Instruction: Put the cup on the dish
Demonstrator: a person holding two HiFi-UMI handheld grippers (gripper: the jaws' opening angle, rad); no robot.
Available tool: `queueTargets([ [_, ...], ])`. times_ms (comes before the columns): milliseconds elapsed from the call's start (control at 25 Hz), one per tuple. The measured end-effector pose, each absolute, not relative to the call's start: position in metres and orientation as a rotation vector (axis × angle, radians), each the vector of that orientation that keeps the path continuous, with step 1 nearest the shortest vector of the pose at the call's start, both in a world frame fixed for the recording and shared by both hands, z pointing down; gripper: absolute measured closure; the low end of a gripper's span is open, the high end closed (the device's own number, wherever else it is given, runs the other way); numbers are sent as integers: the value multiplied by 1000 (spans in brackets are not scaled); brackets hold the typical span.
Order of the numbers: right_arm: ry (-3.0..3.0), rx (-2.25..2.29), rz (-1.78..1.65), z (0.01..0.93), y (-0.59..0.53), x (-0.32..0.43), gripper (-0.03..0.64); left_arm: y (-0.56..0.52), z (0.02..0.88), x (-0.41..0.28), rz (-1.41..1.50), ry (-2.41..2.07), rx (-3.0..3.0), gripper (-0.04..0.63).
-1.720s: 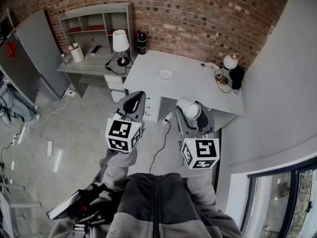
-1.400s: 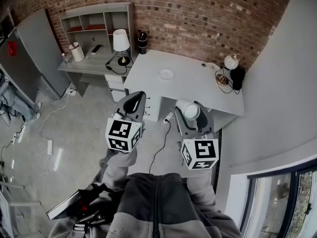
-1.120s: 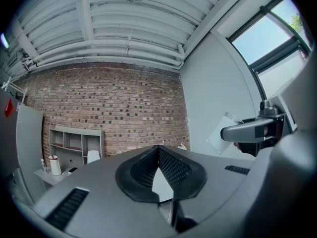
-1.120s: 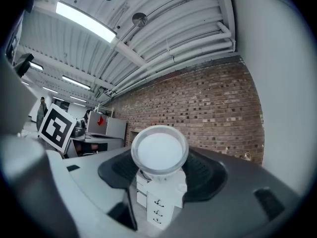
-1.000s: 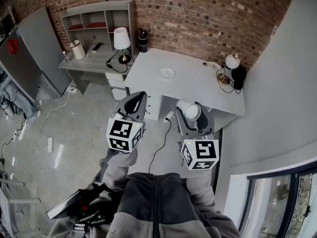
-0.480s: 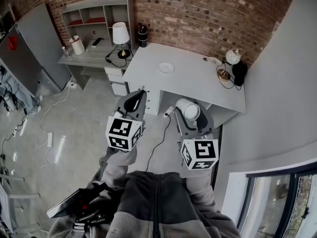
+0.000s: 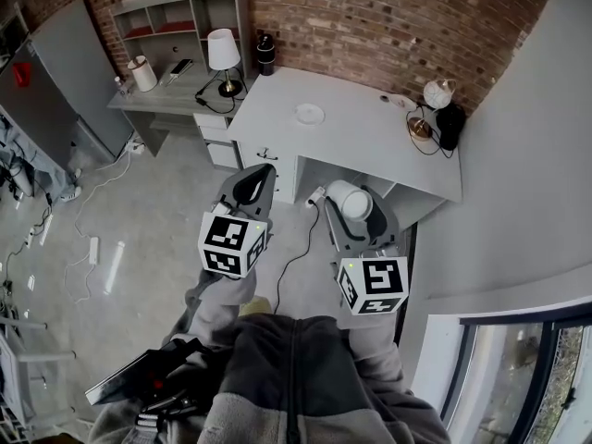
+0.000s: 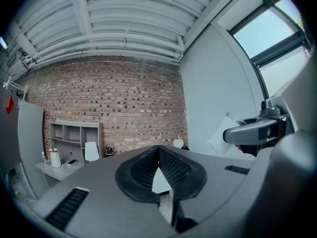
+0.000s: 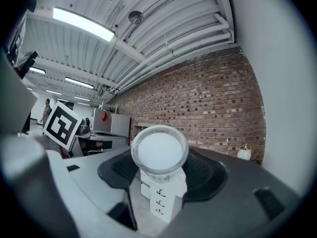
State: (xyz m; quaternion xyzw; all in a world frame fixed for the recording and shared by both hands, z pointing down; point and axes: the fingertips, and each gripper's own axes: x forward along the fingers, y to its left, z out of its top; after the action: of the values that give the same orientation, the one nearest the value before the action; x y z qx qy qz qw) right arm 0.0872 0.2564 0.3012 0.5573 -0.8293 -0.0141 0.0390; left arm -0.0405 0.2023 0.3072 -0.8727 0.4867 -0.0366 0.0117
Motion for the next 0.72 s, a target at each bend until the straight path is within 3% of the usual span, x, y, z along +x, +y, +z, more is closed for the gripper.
queueTargets([
  [720, -2498, 1762, -35, 324, 213, 98, 351, 151, 333, -38, -80, 1508, -2760, 591],
])
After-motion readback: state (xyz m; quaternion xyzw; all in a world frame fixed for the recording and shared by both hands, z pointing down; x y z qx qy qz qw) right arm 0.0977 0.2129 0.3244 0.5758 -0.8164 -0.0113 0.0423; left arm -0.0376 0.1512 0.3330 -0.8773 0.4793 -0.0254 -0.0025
